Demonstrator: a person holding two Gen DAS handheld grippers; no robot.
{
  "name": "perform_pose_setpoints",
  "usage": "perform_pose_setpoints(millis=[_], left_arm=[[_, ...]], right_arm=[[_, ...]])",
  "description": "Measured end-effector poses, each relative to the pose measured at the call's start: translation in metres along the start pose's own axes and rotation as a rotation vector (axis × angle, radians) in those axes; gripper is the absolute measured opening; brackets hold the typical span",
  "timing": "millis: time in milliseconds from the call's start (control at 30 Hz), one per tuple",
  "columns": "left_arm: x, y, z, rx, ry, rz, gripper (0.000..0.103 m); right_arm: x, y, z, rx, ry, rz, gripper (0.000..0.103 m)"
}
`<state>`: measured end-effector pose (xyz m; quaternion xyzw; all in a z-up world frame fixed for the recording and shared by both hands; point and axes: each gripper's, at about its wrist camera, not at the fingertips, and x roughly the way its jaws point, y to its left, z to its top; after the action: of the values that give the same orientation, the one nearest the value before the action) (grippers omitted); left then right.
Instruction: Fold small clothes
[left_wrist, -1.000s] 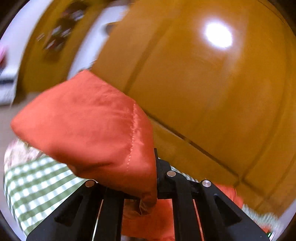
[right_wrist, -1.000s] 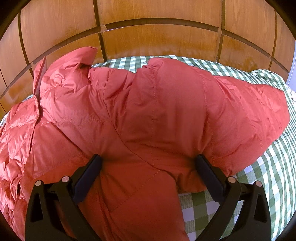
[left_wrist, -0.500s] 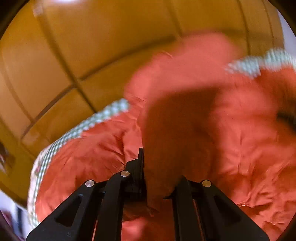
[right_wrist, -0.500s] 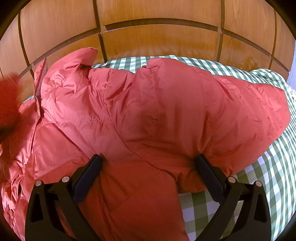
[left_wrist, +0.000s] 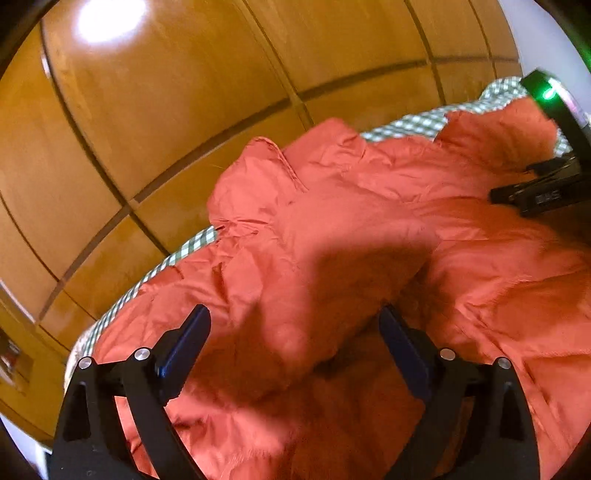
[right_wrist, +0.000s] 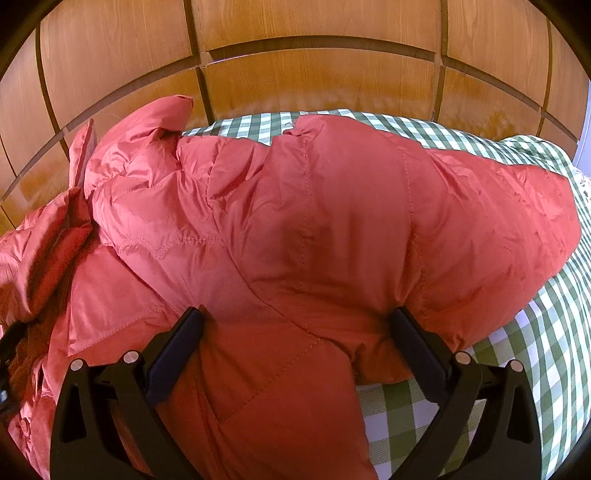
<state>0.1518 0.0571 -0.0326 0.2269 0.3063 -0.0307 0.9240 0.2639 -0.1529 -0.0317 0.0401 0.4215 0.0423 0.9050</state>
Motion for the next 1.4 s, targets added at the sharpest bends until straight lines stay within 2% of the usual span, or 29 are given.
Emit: perform_pose_setpoints(millis=[133,233,300,400,500,567,633,733,800,867,900,933,967,1000,1033,1067,1133,1200,1267,1333,1400], left_arm=[[-0.014,0.026,-0.014,-0.119,-0.035,0.025,0.091],[-0.01,0.07,-0.03,-0.301,-0.02,0.096,0.089],[-0.003,0.094,-0.044,-0.399,0.011,0.139,0.083],[0.004,0.109,-0.066,-0.49,0.042,0.127,0.082],[0.003,0.109,-0.071,-0.494,0.031,0.123,0.082],[0.005,0.105,-0.069,-0.473,0.04,0.134,0.083],[0.007,0.103,-0.069,-0.456,0.044,0.145,0.083],[0.006,0.098,-0.067,-0.442,0.033,0.155,0.085],[0.003,0.099,-0.068,-0.448,0.021,0.153,0.085],[0.002,0.101,-0.069,-0.459,0.011,0.152,0.085],[0.0,0.102,-0.07,-0.468,0.002,0.154,0.085],[-0.001,0.103,-0.071,-0.474,-0.004,0.153,0.085],[-0.004,0.105,-0.072,-0.487,-0.02,0.155,0.085],[-0.007,0.106,-0.073,-0.5,-0.039,0.161,0.085],[-0.013,0.108,-0.076,-0.517,-0.067,0.172,0.085],[-0.019,0.11,-0.078,-0.535,-0.093,0.181,0.085],[-0.021,0.114,-0.081,-0.557,-0.104,0.179,0.085],[-0.007,0.117,-0.081,-0.564,-0.038,0.156,0.091],[0.009,0.119,-0.081,-0.564,0.046,0.14,0.091],[0.018,0.119,-0.08,-0.558,0.094,0.134,0.091],[0.019,0.117,-0.08,-0.552,0.104,0.138,0.092]], right_arm=[[-0.001,0.001,0.0,-0.003,-0.004,-0.005,0.101],[-0.005,0.004,-0.001,-0.014,-0.029,-0.022,0.101],[-0.013,0.006,-0.003,-0.018,-0.066,-0.025,0.101],[-0.03,0.014,-0.001,-0.047,-0.106,-0.01,0.101],[-0.055,0.037,0.007,-0.086,-0.14,0.091,0.1],[-0.068,0.059,0.015,-0.096,-0.14,0.212,0.1],[-0.068,0.094,0.024,-0.126,-0.083,0.35,0.1],[-0.046,0.132,0.026,-0.162,0.013,0.389,0.095],[-0.023,0.145,0.025,-0.128,0.08,0.391,0.083],[-0.004,0.148,0.027,-0.056,0.132,0.447,0.063],[0.005,0.15,0.026,-0.031,0.166,0.49,0.04],[0.012,0.155,0.025,-0.029,0.202,0.514,0.03],[0.011,0.159,0.025,-0.05,0.192,0.509,0.026],[0.005,0.16,0.027,-0.075,0.161,0.499,0.015],[-0.005,0.161,0.029,-0.111,0.104,0.471,0.012],[-0.013,0.16,0.03,-0.129,0.061,0.441,0.012],[-0.015,0.155,0.027,-0.135,0.039,0.407,0.011],[-0.001,0.154,0.019,-0.134,0.102,0.415,0.014],[0.009,0.15,0.013,-0.102,0.128,0.453,0.03],[0.004,0.147,0.008,-0.091,0.102,0.503,0.057],[-0.008,0.145,0.004,-0.097,0.065,0.51,0.068]])
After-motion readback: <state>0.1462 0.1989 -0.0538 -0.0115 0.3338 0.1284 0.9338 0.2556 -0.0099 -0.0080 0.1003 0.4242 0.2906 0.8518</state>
